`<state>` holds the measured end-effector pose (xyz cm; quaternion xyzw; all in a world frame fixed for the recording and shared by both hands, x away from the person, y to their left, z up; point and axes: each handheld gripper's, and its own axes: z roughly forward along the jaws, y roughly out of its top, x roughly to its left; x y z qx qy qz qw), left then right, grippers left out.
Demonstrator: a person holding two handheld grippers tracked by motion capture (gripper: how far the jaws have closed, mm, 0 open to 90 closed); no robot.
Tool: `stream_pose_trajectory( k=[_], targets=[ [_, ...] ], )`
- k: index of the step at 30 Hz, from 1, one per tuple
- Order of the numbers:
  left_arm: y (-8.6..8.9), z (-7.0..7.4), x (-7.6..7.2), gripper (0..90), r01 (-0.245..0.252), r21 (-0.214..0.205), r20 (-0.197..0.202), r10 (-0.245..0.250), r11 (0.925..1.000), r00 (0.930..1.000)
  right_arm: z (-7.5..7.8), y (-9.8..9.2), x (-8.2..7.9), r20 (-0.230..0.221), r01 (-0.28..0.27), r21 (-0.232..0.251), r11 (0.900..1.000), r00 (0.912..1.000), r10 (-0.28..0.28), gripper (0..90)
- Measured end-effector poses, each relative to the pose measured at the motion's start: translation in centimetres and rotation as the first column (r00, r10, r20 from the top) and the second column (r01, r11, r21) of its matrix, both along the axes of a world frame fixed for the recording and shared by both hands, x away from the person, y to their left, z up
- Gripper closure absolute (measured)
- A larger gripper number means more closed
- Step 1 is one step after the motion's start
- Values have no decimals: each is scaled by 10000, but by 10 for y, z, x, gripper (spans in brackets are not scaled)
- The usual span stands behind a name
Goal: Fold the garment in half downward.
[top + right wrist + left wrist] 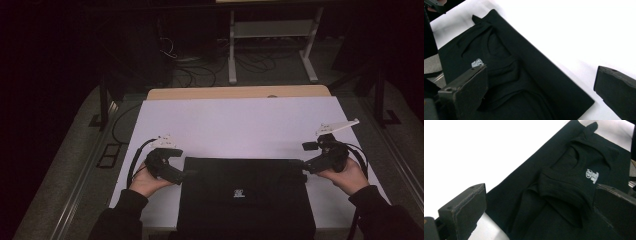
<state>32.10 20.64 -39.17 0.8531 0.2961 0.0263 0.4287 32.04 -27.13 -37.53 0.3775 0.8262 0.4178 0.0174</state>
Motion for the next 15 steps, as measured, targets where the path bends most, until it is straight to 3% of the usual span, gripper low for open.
stream_pose_trajectory(
  k=[15],
  targets=[
    [7,-12,18,0,-695,74,-305,697,9976,9971,-15,-15,21,-262,592,2,9982,9979,-592,0]
  ],
)
